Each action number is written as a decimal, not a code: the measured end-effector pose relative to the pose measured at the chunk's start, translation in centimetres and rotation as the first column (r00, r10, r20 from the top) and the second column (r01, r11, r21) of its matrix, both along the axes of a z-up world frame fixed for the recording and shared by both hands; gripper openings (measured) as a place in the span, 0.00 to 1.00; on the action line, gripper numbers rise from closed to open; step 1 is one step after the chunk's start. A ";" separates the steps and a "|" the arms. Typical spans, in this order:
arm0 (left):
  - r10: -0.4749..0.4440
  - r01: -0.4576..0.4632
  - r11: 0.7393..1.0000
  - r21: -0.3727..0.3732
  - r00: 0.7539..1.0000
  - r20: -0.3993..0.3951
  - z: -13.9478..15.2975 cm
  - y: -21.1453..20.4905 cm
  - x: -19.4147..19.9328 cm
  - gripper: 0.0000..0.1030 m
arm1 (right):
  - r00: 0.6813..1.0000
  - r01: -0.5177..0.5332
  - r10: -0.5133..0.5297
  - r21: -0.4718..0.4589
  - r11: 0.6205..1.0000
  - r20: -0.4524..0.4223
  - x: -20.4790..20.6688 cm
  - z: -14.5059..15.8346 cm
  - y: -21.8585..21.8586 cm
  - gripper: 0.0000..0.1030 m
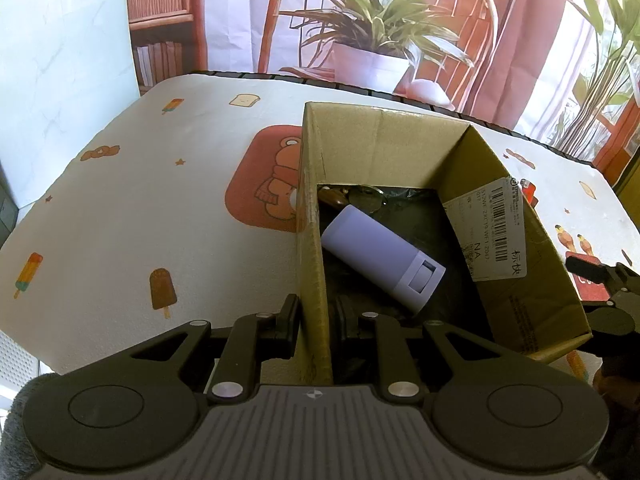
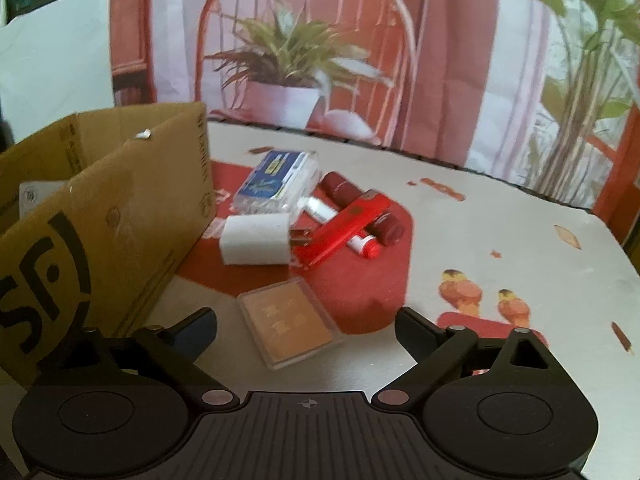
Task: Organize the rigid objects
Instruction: 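Move the right gripper back toward the gold square compact, then close the right gripper on the gold square compact, then lift the compact with the right gripper and carry it over the box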
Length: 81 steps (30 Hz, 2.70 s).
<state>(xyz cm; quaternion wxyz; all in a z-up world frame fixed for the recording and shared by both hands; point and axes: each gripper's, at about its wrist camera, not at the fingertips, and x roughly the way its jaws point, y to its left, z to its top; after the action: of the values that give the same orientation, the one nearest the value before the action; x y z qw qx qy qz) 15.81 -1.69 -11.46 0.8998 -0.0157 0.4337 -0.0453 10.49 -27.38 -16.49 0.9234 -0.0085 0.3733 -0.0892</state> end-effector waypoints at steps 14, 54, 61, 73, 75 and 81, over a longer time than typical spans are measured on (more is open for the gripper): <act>0.000 0.000 1.000 -0.002 1.000 -0.001 0.0 -0.1 0.0 0.19 | 0.999 -0.010 0.013 0.073 0.997 -0.040 0.6 -0.6 -0.7 0.88; -0.003 0.003 1.000 0.000 1.000 -0.003 0.0 -0.4 -0.2 0.19 | 0.998 -0.069 0.069 0.089 0.994 -0.001 -0.2 0.2 -0.2 0.42; -0.002 0.002 1.000 -0.001 1.000 -0.003 0.0 -0.3 -0.1 0.19 | 0.999 -0.035 0.031 0.125 0.992 0.032 -0.7 0.7 -0.9 0.42; -0.002 0.002 1.000 -0.001 1.000 -0.003 0.0 -0.4 -0.2 0.19 | 0.993 -0.039 0.022 0.140 0.989 0.118 -1.2 3.0 -0.6 0.42; -0.001 0.001 1.000 -0.001 1.000 -0.003 0.0 -0.4 -0.2 0.19 | 0.990 -0.036 0.015 0.151 0.988 0.137 -1.3 3.7 -0.6 0.42; -0.001 0.001 1.000 -0.001 1.000 -0.003 0.0 -0.4 -0.2 0.19 | 0.970 -0.088 0.049 0.156 0.984 0.239 -0.9 8.2 0.2 0.42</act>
<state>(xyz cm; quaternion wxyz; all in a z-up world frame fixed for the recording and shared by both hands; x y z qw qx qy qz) 15.66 -2.06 -11.45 0.8991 -0.0159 0.4350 -0.0460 9.55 -27.20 -8.32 0.9610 0.0660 0.2673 -0.0263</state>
